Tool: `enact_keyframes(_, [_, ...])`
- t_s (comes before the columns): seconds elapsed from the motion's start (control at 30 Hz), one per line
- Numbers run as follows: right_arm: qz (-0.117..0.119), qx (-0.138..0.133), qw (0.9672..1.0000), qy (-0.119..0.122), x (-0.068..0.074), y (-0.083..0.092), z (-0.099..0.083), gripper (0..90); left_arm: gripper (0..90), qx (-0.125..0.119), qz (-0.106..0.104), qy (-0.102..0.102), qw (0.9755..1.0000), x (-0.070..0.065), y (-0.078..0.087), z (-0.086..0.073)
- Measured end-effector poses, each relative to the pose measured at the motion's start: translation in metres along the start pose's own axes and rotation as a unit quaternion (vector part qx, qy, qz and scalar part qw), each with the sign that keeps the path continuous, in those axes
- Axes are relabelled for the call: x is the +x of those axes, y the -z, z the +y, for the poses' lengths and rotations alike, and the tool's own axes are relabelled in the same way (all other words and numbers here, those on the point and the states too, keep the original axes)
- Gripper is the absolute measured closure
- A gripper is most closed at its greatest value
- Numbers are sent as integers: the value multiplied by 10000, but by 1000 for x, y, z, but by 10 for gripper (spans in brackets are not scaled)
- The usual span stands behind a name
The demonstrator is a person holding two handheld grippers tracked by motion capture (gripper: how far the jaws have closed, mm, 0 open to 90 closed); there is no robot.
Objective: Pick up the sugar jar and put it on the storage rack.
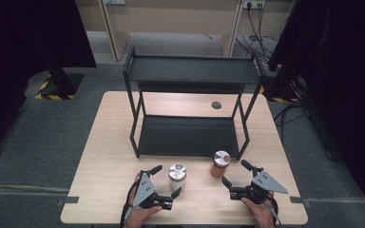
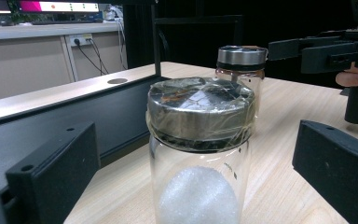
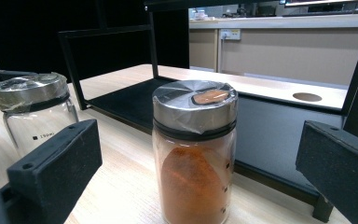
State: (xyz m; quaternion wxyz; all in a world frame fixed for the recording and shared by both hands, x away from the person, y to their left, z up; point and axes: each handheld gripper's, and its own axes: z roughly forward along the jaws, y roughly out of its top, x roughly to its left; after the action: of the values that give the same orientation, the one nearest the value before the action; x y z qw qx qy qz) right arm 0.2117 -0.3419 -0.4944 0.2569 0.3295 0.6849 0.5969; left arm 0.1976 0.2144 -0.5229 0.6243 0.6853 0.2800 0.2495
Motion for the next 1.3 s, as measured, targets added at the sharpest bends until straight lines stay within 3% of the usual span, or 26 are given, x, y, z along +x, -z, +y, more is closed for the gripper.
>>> enact_keyframes(1.3, [0,-47,10000,-11,-1,0,-1,3,2,65,99,-38,9999,-7,-9,0])
